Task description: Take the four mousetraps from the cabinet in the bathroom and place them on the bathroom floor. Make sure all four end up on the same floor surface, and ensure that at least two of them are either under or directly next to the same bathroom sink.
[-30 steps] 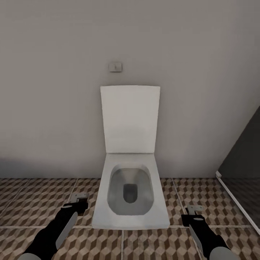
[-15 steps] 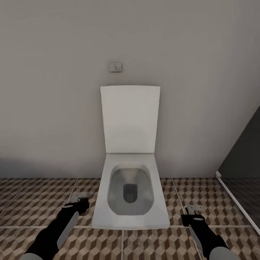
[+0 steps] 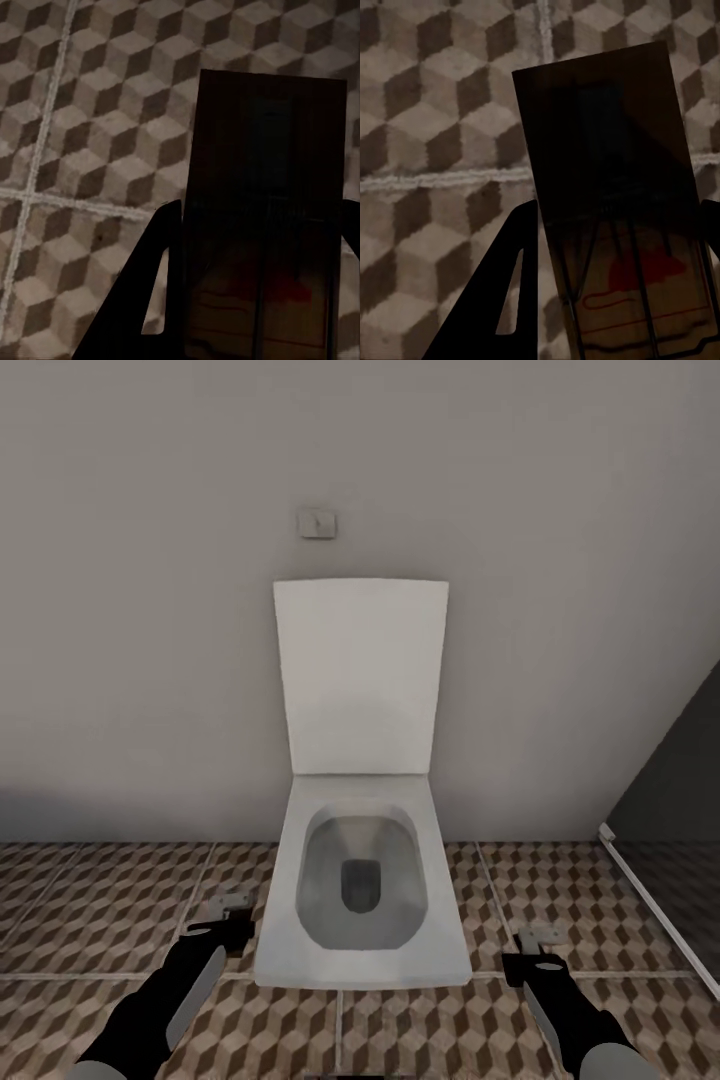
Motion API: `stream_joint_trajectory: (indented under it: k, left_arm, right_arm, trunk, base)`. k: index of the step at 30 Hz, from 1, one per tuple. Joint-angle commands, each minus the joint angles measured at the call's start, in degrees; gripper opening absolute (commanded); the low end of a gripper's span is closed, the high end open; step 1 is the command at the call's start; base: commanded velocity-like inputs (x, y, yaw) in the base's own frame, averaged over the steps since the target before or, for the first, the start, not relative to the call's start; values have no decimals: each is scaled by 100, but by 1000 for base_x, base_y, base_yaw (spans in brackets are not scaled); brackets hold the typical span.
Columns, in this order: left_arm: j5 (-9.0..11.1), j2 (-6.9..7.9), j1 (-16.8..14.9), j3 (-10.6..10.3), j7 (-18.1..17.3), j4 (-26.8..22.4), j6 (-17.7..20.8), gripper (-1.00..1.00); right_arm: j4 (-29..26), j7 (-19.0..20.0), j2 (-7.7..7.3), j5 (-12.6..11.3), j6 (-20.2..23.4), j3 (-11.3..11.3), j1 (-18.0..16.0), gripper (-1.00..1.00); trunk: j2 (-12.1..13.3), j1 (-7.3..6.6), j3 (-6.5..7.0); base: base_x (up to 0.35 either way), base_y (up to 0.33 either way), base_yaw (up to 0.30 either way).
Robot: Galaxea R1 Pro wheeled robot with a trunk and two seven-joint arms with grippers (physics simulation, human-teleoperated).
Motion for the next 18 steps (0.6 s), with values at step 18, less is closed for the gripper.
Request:
stream_joint_trajectory:
  k: [18]
  left_arm:
    - [5, -419, -148, -29, 98, 71, 403, -100]
  right_arm:
    - [-79, -484, 493, 19, -76, -10, -711, -100]
  trunk:
    - [-27, 45, -404]
  base:
    - [0, 0, 0]
